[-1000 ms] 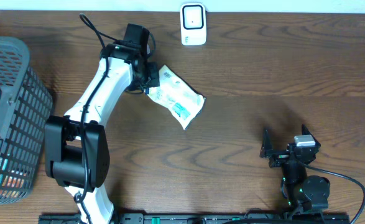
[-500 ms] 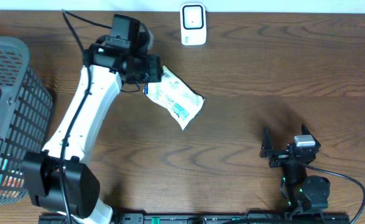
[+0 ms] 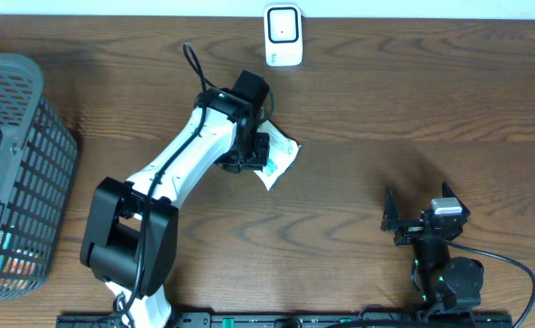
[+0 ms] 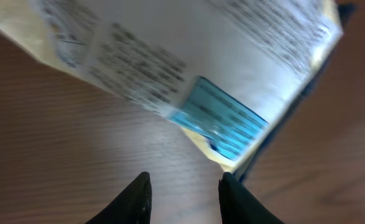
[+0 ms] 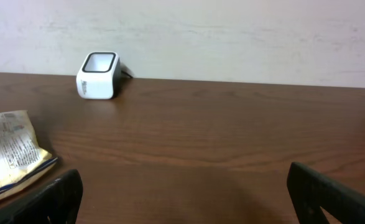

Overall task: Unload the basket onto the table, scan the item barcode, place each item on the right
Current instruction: 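Lower the bag and lay it flat in front of the scanner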

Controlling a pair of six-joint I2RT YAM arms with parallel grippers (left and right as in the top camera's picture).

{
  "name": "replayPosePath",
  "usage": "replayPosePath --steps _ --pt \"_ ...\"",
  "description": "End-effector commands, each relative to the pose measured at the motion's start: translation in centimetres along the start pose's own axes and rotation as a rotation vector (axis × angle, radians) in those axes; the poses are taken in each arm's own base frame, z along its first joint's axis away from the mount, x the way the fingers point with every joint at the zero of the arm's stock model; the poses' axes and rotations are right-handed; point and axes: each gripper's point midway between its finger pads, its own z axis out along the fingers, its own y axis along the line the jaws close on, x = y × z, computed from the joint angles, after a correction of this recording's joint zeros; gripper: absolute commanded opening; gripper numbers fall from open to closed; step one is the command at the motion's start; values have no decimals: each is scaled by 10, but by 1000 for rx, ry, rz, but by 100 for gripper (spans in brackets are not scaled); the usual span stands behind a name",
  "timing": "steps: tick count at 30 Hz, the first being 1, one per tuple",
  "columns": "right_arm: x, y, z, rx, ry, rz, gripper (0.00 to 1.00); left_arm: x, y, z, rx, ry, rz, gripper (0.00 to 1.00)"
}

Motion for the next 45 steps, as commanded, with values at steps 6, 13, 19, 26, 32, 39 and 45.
replayPosePath --steps 6,13,19,26,32,39,45 --pt "1 0 0 1 1 10 99 3 -7 26 41 42 -83 35" --pt "1 0 0 1 1 10 99 -8 -36 41 110 1 -26 35" --pt "1 0 0 1 1 10 99 -13 -76 38 240 -36 41 35" --pt "1 0 0 1 1 10 99 -25 -92 18 320 -80 57 36" --pt "1 0 0 1 1 10 99 -40 -81 -23 330 -187 91 36" --pt "1 0 0 1 1 10 99 -78 -10 -58 19 -419 8 35" --pt "1 0 0 1 1 10 99 -77 6 -28 -67 -390 -2 28"
